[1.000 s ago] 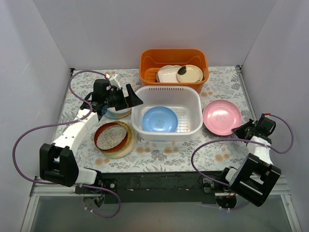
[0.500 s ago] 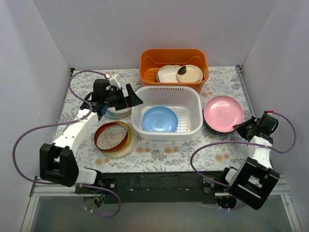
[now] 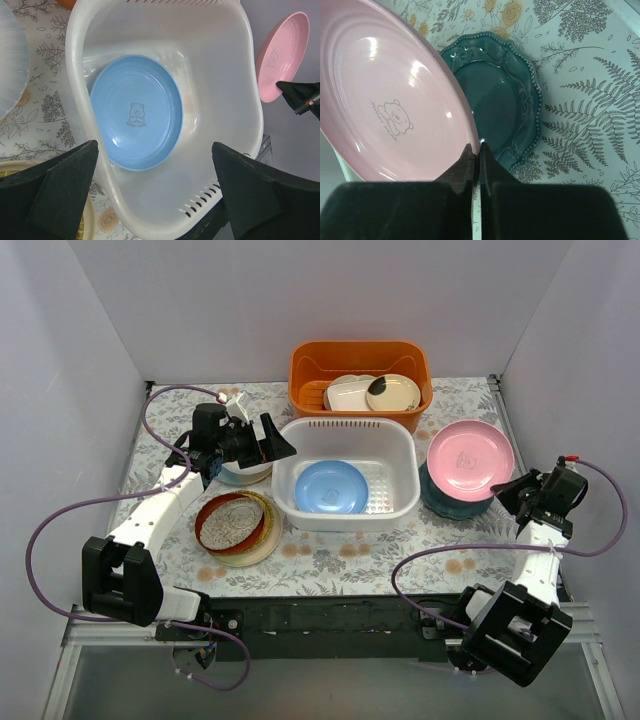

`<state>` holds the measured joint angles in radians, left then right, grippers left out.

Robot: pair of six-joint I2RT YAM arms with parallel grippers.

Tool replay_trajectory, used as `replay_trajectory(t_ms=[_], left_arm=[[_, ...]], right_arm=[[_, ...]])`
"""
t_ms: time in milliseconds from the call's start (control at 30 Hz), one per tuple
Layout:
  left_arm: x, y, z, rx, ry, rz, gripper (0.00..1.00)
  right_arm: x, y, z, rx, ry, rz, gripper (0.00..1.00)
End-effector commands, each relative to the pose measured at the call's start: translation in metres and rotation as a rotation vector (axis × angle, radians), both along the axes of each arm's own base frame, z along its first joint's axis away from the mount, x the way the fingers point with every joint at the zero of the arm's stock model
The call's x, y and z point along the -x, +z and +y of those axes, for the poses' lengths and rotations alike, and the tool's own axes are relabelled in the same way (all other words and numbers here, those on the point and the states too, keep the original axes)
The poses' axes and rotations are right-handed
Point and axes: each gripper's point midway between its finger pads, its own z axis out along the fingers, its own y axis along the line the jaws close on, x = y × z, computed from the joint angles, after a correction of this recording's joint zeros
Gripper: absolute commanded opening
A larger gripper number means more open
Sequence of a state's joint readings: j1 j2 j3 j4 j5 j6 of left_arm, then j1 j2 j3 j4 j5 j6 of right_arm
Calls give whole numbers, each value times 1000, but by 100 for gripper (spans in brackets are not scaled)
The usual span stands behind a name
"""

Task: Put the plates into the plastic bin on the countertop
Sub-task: Pick up the plate at the center of the board.

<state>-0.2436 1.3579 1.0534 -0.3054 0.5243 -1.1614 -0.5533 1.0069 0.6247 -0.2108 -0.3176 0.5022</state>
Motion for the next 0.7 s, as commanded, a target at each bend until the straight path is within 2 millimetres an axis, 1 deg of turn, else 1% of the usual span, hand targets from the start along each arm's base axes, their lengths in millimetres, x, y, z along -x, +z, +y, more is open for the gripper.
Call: replay_trajectory(t_ms=[0,233,267,367,667], left_arm=[[1,5,1,17,-6,-17,98],[0,4,2,12,0,-19,98],[1,4,2,13,0,-15,98],[1,4,2,13,-2,-17,98],[0,4,3,10,1,-19,98]], right_arm=[[-11,40,4,12,33,-108,1],[-9,60,0,64,18,-146,1],[-8,67,0,75,18,-160,1],[-8,73,0,85,20,-167,1],[-9,76,2,85,33,-178,1]])
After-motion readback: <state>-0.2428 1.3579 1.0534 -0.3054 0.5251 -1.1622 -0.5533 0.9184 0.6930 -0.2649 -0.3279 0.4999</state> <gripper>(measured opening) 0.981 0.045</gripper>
